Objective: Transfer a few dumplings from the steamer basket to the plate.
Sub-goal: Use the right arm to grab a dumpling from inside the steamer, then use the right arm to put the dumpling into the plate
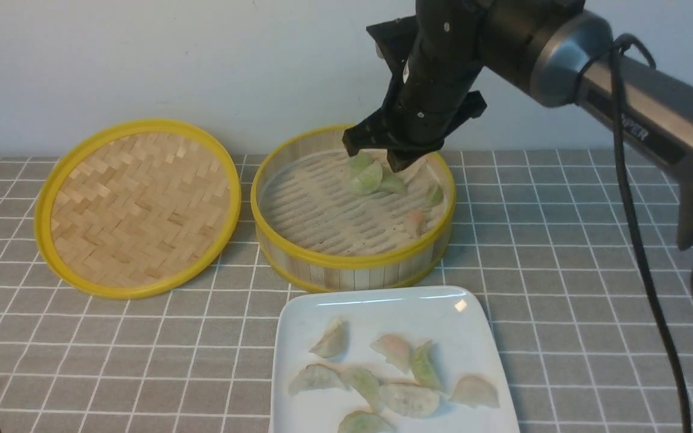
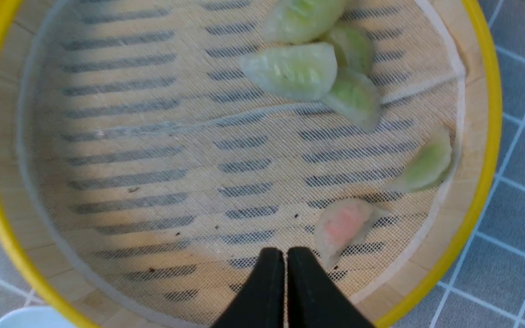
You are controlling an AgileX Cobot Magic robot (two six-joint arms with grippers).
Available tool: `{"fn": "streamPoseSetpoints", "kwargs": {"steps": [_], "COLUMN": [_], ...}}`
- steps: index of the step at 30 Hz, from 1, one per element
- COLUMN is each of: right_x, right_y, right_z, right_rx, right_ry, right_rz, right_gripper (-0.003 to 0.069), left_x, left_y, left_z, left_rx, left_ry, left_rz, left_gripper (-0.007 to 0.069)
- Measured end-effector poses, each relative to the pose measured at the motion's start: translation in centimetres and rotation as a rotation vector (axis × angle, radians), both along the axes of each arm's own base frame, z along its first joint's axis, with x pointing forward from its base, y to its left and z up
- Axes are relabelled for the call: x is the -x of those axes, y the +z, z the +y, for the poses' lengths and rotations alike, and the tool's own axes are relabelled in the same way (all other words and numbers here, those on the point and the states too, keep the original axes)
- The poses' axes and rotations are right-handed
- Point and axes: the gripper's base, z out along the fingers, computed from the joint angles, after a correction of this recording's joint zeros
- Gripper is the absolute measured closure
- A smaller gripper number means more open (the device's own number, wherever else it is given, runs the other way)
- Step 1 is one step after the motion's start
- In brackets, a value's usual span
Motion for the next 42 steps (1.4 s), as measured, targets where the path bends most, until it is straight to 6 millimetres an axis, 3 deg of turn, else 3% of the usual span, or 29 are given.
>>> {"fn": "streamPoseSetpoints", "kwargs": {"steps": [2,4,9,13,18,22,24,25,31,33,34,37,38,42], "right_x": [-0.3,-1.0,-1.9,-2.3,-3.0,-3.3,-3.4,-3.4,-3.9,-3.7,-3.7,-2.4,-1.2,2.2], "right_y": [-0.8,-3.4,-7.3,-9.0,-9.9,-10.0,-10.0,-10.0,-8.4,-5.9,-5.7,-2.0,0.1,2.9], "right_z": [0.0,0.1,0.1,0.0,-0.6,-1.3,-1.6,-1.6,-1.3,-0.9,-0.9,-0.6,-0.4,0.1], "right_rx": [0.016,0.07,0.129,0.128,0.074,0.025,0.013,0.011,-0.011,-0.071,-0.077,-0.149,-0.17,-0.17], "right_ry": [-0.009,-0.025,-0.056,-0.082,-0.119,-0.135,-0.135,-0.133,-0.098,-0.065,-0.063,-0.024,0.005,0.065], "right_rz": [0.008,0.037,0.082,0.107,0.134,0.165,0.178,0.18,0.139,0.105,0.103,0.071,0.051,0.05], "right_gripper": [0.0594,0.0491,0.0291,0.0212,0.0232,0.0414,0.0485,0.0482,0.0473,0.0473,0.0473,0.0473,0.0473,0.0473], "left_x": [0.0,0.0,0.0,0.0,0.0,0.0,0.0,0.0,0.0,0.0,0.0,0.0,0.0,0.0], "left_y": [0.0,0.0,0.0,0.0,0.0,0.0,0.0,0.0,0.0,0.0,0.0,0.0,0.0,0.0], "left_z": [0.0,0.0,0.0,0.0,0.0,0.0,0.0,0.0,0.0,0.0,0.0,0.0,0.0,0.0], "left_rx": [0.0,0.0,0.0,0.0,0.0,0.0,0.0,0.0,0.0,0.0,0.0,0.0,0.0,0.0], "left_ry": [0.0,0.0,0.0,0.0,0.0,0.0,0.0,0.0,0.0,0.0,0.0,0.0,0.0,0.0], "left_rz": [0.0,0.0,0.0,0.0,0.0,0.0,0.0,0.0,0.0,0.0,0.0,0.0,0.0,0.0], "left_gripper": [0.0629,0.0629,0.0629,0.0629,0.0629,0.0629,0.0629,0.0629,0.0629,0.0629,0.0629,0.0629,0.0629,0.0629]}}
